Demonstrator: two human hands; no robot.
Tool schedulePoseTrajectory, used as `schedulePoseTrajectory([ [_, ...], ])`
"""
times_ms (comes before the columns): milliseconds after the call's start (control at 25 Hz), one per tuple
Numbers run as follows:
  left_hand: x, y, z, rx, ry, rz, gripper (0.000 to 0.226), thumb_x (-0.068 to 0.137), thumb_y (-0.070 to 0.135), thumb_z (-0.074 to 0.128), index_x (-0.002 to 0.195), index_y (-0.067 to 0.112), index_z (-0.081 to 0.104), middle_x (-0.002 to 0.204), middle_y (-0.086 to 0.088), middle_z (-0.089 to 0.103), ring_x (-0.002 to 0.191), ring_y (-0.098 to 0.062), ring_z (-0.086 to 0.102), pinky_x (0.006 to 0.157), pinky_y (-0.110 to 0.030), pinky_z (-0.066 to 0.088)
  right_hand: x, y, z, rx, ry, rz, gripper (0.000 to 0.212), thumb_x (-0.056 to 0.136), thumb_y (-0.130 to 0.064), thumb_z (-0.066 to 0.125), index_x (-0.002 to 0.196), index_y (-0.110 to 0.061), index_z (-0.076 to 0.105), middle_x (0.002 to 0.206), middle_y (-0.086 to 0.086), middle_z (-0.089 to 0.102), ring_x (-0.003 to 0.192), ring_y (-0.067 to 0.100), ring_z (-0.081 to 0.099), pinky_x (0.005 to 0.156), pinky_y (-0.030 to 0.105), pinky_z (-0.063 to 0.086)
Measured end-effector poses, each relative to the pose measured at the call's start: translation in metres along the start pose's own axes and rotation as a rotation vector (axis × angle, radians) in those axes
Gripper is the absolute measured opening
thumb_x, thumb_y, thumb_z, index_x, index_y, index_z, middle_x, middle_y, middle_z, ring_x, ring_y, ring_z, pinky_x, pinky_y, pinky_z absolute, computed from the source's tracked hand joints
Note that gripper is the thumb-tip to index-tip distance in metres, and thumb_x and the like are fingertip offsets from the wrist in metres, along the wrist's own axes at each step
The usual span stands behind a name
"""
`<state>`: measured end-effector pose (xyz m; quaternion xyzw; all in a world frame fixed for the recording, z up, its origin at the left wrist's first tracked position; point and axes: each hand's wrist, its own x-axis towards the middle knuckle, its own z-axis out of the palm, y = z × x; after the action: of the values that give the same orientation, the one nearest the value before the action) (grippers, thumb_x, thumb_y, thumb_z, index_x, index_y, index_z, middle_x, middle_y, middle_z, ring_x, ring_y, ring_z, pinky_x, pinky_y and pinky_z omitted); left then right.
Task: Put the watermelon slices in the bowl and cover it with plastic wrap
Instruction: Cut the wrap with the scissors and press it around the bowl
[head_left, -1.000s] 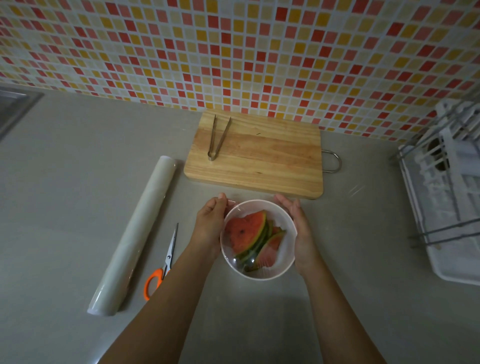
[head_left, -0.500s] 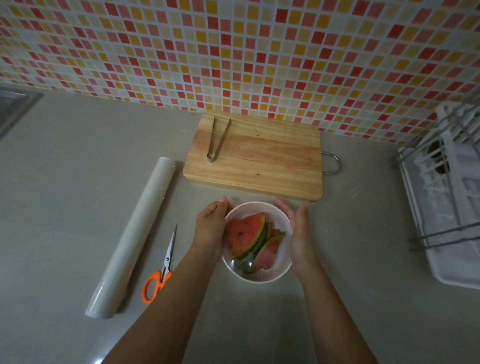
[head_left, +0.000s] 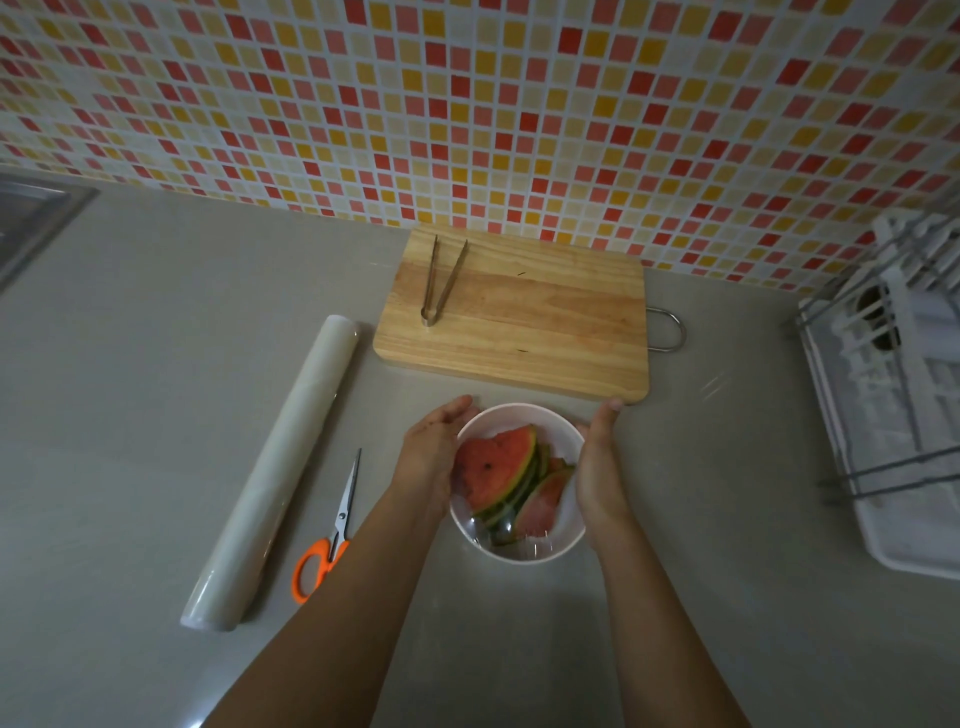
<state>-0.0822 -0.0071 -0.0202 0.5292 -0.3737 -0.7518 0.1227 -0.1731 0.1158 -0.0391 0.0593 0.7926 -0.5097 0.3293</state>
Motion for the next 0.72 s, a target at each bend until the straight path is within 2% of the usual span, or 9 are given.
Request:
schedulePoseTrajectory([
  [80, 0.003, -0.001, -0.001, -0.017, 0.008, -0.03, 0.026, 0.087, 0.012, 0.058, 0.11, 0.016, 0.07, 0.096, -0.007, 0.071, 0.092, -0.03, 0.067, 0.082, -0.04, 0.056, -0.002, -0.001, 0.0, -0.023, 0.096, -0.005, 0.125, 0.041, -0.098, -0.003, 0.119, -0.02, 0.056, 0.127, 0.012, 0.057, 0.12, 0.032, 0.049, 0.107, 0.05, 0.031],
  [200, 0.004, -0.003, -0.005, -0.129, -0.064, -0.063, 0.034, 0.091, -0.006, 0.042, 0.12, 0.003, 0.058, 0.103, -0.012, 0.067, 0.091, -0.03, 0.064, 0.082, -0.042, 0.053, -0.009, -0.005, 0.001, -0.002, 0.204, 0.024, 0.107, 0.06, -0.09, 0.002, 0.099, -0.011, 0.062, 0.119, 0.018, 0.06, 0.11, 0.035, 0.053, 0.095, 0.046, 0.035],
  [280, 0.003, -0.005, -0.015, -0.19, -0.074, 0.02, 0.036, 0.092, -0.011, 0.04, 0.123, 0.0, 0.054, 0.118, -0.018, 0.064, 0.1, -0.028, 0.063, 0.09, -0.04, 0.05, -0.008, -0.003, -0.004, -0.009, 0.295, -0.039, 0.096, 0.075, -0.08, 0.008, 0.11, -0.007, 0.061, 0.122, 0.021, 0.057, 0.113, 0.038, 0.05, 0.098, 0.048, 0.033],
  [320, 0.002, -0.006, -0.022, -0.184, -0.053, 0.121, 0.032, 0.094, -0.008, 0.042, 0.121, 0.004, 0.055, 0.125, -0.018, 0.061, 0.105, -0.024, 0.062, 0.096, -0.036, 0.047, -0.007, -0.003, -0.01, -0.013, 0.299, -0.095, 0.097, 0.074, -0.08, 0.006, 0.112, -0.01, 0.061, 0.123, 0.018, 0.058, 0.114, 0.036, 0.051, 0.1, 0.047, 0.033],
  [400, -0.004, -0.009, -0.034, -0.018, -0.062, 0.412, 0.029, 0.101, 0.017, 0.038, 0.125, 0.018, 0.055, 0.136, -0.007, 0.056, 0.117, -0.01, 0.056, 0.103, -0.024, 0.039, -0.006, 0.0, -0.019, -0.022, 0.2, -0.322, 0.095, 0.068, -0.08, 0.002, 0.119, -0.023, 0.058, 0.132, -0.001, 0.053, 0.121, 0.025, 0.048, 0.103, 0.032, 0.034],
  [480, -0.011, -0.012, -0.036, 0.304, -0.23, 0.627, 0.047, 0.1, 0.046, 0.026, 0.138, 0.028, 0.045, 0.143, 0.008, 0.048, 0.128, 0.002, 0.044, 0.104, -0.014, 0.033, -0.011, 0.0, -0.022, -0.077, -0.017, -0.588, 0.078, 0.076, -0.075, 0.009, 0.132, -0.034, 0.043, 0.138, -0.017, 0.038, 0.132, 0.006, 0.036, 0.102, 0.01, 0.026],
  [520, -0.013, -0.014, -0.033, 0.49, -0.308, 0.686, 0.055, 0.096, 0.054, 0.023, 0.142, 0.029, 0.04, 0.146, 0.011, 0.043, 0.132, 0.003, 0.039, 0.106, -0.013, 0.032, -0.013, 0.001, -0.021, -0.136, -0.131, -0.676, 0.072, 0.079, -0.076, 0.011, 0.133, -0.036, 0.038, 0.14, -0.018, 0.035, 0.134, 0.001, 0.032, 0.104, 0.009, 0.024],
  [600, -0.015, -0.017, -0.027, 0.802, -0.356, 0.806, 0.059, 0.094, 0.053, 0.021, 0.144, 0.026, 0.037, 0.15, 0.007, 0.038, 0.136, 0.0, 0.033, 0.11, -0.014, 0.025, -0.016, 0.003, -0.018, -0.24, -0.243, -0.763, 0.071, 0.08, -0.076, 0.014, 0.133, -0.036, 0.04, 0.14, -0.015, 0.039, 0.133, 0.0, 0.034, 0.108, 0.021, 0.028],
  [720, -0.014, -0.019, -0.024, 0.906, -0.304, 0.855, 0.055, 0.096, 0.045, 0.02, 0.143, 0.022, 0.039, 0.149, 0.001, 0.041, 0.132, 0.001, 0.032, 0.108, -0.012, 0.021, -0.016, 0.002, -0.014, -0.315, -0.167, -0.748, 0.075, 0.081, -0.075, 0.011, 0.13, -0.032, 0.047, 0.13, -0.013, 0.049, 0.122, 0.004, 0.045, 0.1, 0.024, 0.034],
])
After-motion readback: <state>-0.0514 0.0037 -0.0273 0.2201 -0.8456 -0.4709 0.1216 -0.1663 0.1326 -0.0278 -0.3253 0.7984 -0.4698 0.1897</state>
